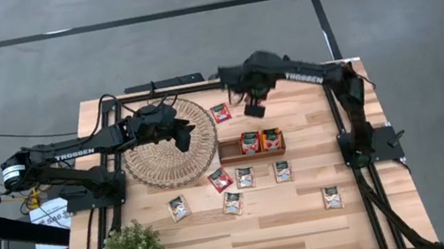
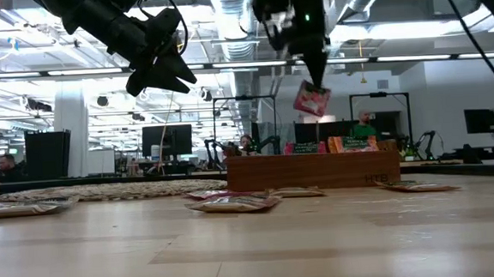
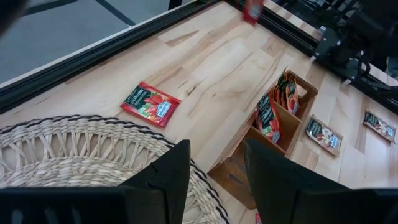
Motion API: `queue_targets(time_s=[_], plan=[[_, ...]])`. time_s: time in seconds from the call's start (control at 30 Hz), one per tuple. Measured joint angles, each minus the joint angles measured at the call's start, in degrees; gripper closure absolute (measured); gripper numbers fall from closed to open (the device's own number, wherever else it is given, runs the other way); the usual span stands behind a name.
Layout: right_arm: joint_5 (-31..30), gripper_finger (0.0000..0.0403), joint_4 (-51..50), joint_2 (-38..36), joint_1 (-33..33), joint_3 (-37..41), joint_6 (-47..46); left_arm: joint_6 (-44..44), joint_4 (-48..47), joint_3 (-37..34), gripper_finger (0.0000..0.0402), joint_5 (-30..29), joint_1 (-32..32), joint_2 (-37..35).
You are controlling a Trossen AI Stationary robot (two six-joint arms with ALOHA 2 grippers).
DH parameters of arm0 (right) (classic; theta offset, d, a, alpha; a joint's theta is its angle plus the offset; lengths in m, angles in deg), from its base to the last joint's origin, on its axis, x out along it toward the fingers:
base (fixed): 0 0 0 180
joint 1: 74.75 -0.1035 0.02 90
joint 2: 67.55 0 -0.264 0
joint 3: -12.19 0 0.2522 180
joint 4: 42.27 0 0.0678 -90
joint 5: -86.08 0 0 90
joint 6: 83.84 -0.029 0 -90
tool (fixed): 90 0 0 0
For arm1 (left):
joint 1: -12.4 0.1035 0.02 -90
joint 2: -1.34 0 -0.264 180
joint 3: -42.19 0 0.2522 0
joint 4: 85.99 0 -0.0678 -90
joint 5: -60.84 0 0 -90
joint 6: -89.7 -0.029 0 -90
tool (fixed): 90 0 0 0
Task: Pick & Place Tea
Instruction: Put the red tea bag into the middle section of the wooden organizer
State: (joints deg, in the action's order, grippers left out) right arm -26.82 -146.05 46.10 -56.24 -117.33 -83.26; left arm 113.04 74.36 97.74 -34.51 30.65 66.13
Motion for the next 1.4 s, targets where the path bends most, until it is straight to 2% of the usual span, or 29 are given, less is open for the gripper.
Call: queue_targets(time_s=[0.27, 0.53, 0.77, 1.0, 1.3, 1.4], plan=[[-2.8, 0.0403, 0.8, 0.8, -12.1, -0.1, 2.9, 0.0, 0.0, 0.0, 0.0259, 0.0, 0.0, 0.0], [-2.7, 0.0403, 0.4, 5.5, -16.9, 0.0, 3.0, 0.0, -0.2, 0.0, 0.0259, 0.0, 0.0, 0.0], [-1.9, 0.0403, 0.0, 10.1, -18.6, 0.0, 5.1, 0.0, -1.1, 0.0, 0.0259, 0.0, 0.0, 0.0], [3.3, 0.0403, 0.0, 12.2, -18.8, 0.0, 4.1, 0.1, -2.0, 0.0, 0.0259, 0.2, 0.0, 0.0], [3.8, 0.0403, 0.0, 12.4, -17.3, 0.1, 3.8, 0.3, -2.2, 0.0, 0.0259, 0.2, 0.0, 0.0], [6.1, 0.0403, 0.0, 12.4, -16.7, 0.1, 3.5, 0.3, -2.2, 0.0, 0.0259, 0.2, 0.0, 0.0]])
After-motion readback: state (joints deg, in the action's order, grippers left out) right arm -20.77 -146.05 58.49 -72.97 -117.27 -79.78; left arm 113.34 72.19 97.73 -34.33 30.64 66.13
